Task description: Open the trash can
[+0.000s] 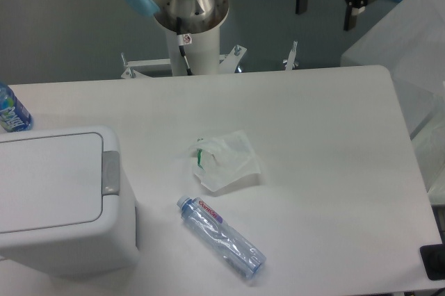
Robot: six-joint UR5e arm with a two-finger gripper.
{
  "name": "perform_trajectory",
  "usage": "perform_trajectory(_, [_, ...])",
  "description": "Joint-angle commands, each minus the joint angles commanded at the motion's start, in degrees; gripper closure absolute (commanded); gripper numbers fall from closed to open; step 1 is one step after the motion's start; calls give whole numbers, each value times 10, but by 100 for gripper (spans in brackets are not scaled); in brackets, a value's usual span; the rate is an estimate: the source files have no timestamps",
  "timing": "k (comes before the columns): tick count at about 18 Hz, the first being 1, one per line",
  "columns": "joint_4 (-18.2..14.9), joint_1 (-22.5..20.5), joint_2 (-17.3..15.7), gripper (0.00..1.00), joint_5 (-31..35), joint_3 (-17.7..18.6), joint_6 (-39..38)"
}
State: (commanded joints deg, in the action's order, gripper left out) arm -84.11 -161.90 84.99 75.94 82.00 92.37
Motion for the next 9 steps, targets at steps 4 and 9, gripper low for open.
perform_trajectory(4, [0,1,1,0,-6,0,-45])
perform_trajectory(9, [29,14,7,0,-74,0,-190])
